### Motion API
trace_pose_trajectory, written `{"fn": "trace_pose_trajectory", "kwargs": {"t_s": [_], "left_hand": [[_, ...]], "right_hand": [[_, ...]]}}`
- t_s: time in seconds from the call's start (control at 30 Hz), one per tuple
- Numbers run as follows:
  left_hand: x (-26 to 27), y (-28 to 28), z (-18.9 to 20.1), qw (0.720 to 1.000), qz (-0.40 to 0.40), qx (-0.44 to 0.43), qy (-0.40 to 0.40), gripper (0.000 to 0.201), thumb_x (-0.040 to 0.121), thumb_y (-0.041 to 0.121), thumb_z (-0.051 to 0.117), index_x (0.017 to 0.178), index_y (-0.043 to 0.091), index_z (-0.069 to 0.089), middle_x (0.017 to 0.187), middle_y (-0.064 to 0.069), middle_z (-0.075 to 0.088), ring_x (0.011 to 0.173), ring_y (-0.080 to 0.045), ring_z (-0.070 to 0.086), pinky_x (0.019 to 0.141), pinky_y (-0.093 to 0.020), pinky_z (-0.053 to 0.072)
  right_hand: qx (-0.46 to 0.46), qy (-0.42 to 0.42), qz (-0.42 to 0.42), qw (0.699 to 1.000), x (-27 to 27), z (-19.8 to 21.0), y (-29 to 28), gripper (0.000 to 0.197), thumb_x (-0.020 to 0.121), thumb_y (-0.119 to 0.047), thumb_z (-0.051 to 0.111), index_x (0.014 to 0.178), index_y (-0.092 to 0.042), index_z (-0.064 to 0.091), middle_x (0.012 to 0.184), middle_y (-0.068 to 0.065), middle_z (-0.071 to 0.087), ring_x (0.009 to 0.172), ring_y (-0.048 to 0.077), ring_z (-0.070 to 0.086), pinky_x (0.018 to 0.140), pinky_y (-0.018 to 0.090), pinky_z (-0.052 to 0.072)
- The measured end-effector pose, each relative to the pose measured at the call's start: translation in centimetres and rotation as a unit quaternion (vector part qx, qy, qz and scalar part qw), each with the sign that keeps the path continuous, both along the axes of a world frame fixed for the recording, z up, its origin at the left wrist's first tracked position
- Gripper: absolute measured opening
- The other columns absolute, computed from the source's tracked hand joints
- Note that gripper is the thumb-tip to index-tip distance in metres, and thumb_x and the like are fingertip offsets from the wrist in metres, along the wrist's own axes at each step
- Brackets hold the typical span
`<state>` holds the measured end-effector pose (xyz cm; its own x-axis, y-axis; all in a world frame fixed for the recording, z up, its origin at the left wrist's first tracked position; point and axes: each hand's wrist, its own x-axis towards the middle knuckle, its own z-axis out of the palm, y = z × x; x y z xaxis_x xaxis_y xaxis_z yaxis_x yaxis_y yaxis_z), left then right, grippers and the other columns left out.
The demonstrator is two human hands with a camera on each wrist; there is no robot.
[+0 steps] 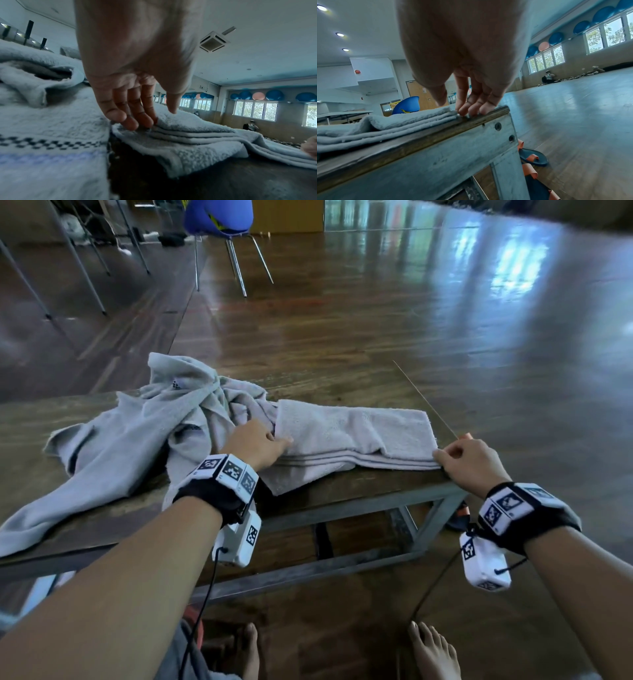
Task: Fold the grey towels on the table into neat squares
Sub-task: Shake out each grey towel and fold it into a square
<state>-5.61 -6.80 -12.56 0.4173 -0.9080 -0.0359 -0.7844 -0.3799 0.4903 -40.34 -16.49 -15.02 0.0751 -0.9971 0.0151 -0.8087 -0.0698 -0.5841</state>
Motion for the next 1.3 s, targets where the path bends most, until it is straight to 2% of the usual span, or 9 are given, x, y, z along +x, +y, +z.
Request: {"fn": "trace_pose_trajectory", "kwargs": {"t_s": [0.17,0.37,0.47,0.6,0.8,0.9,0.97,1.13,1.3], "left_hand": [[-0.2,-0.5,0.0,1.0,0.003,0.001,-0.008,0.041,0.081,0.034,0.074,0.058,0.001,0.064,0.06,-0.012,0.066,0.056,-0.024,0.062,0.053,-0.038,0.047],[0.1,-0.8,1.8,0.996,0.072,-0.035,0.034,0.042,0.075,0.027,0.073,0.049,0.009,0.044,0.047,-0.003,0.049,0.047,-0.021,0.051,0.046,-0.03,0.039],[0.1,-0.5,2.5,0.989,0.097,-0.047,0.098,0.03,0.072,0.022,0.073,0.057,0.0,0.06,0.052,-0.008,0.063,0.057,-0.029,0.067,0.058,-0.039,0.057],[0.3,-0.2,2.4,0.97,0.134,-0.022,0.199,0.012,0.071,0.005,0.073,0.064,-0.004,0.068,0.047,-0.009,0.065,0.039,-0.016,0.059,0.05,-0.028,0.053],[-0.2,0.1,1.2,0.98,0.106,0.023,0.165,0.018,0.072,0.0,0.075,0.084,-0.003,0.062,0.06,-0.014,0.064,0.051,-0.023,0.058,0.051,-0.031,0.051],[-0.4,-0.2,1.3,0.996,0.076,0.023,0.044,0.015,0.07,0.009,0.076,0.07,0.003,0.062,0.064,-0.012,0.063,0.06,-0.026,0.06,0.059,-0.038,0.055],[-0.7,-0.4,1.3,0.998,0.044,-0.018,-0.043,0.022,0.07,0.014,0.074,0.075,0.011,0.053,0.076,-0.007,0.059,0.073,-0.027,0.061,0.061,-0.037,0.05],[-2.4,-1.4,0.2,0.974,-0.201,-0.106,-0.015,0.023,0.078,0.025,0.072,0.098,0.024,0.061,0.1,0.002,0.056,0.088,-0.013,0.056,0.082,-0.037,0.051],[-3.5,-2.1,-0.5,0.967,-0.244,0.029,-0.07,0.025,0.084,0.046,0.068,0.101,0.028,0.065,0.098,0.007,0.051,0.094,-0.014,0.053,0.081,-0.029,0.04]], "right_hand": [[0.0,0.012,-0.031,0.999,1.1,0.0,-0.7,0.032,0.088,-0.033,0.074,0.066,-0.009,0.072,0.07,0.0,0.067,0.063,0.007,0.05,0.071,0.03,0.041],[-0.001,-0.019,-0.061,0.998,1.3,0.9,-1.0,0.032,0.089,-0.018,0.065,0.058,-0.009,0.066,0.08,0.01,0.071,0.107,0.033,0.058,0.087,0.037,0.049],[-0.016,-0.04,-0.091,0.995,0.8,1.8,-1.0,0.02,0.087,-0.022,0.061,0.069,-0.013,0.064,0.093,0.011,0.067,0.089,0.031,0.056,0.077,0.03,0.042],[0.026,-0.041,-0.051,0.998,0.0,2.1,-0.6,0.017,0.088,-0.02,0.064,0.076,-0.009,0.071,0.07,0.003,0.074,0.087,0.022,0.069,0.058,0.025,0.045],[0.051,0.009,-0.022,0.998,-0.2,1.1,-0.3,0.009,0.085,-0.022,0.073,0.08,-0.015,0.069,0.092,0.008,0.073,0.105,0.029,0.065,0.09,0.041,0.054],[0.03,0.027,-0.033,0.999,-0.1,1.0,-0.4,0.018,0.082,-0.024,0.073,0.094,-0.02,0.06,0.114,0.01,0.064,0.125,0.031,0.052,0.095,0.044,0.05],[-0.034,0.059,-0.01,0.998,0.0,0.9,-0.4,0.022,0.082,-0.024,0.068,0.101,-0.023,0.056,0.115,0.007,0.061,0.118,0.031,0.052,0.09,0.045,0.05],[-0.066,0.082,0.248,0.963,1.2,0.3,0.5,0.042,0.093,-0.035,0.063,0.134,-0.034,0.053,0.138,-0.005,0.05,0.128,0.02,0.041,0.101,0.039,0.034],[0.006,0.127,0.28,0.951,2.0,0.9,0.7,0.021,0.092,-0.054,0.053,0.11,-0.047,0.062,0.133,-0.013,0.051,0.129,0.019,0.04,0.109,0.045,0.033]]}}
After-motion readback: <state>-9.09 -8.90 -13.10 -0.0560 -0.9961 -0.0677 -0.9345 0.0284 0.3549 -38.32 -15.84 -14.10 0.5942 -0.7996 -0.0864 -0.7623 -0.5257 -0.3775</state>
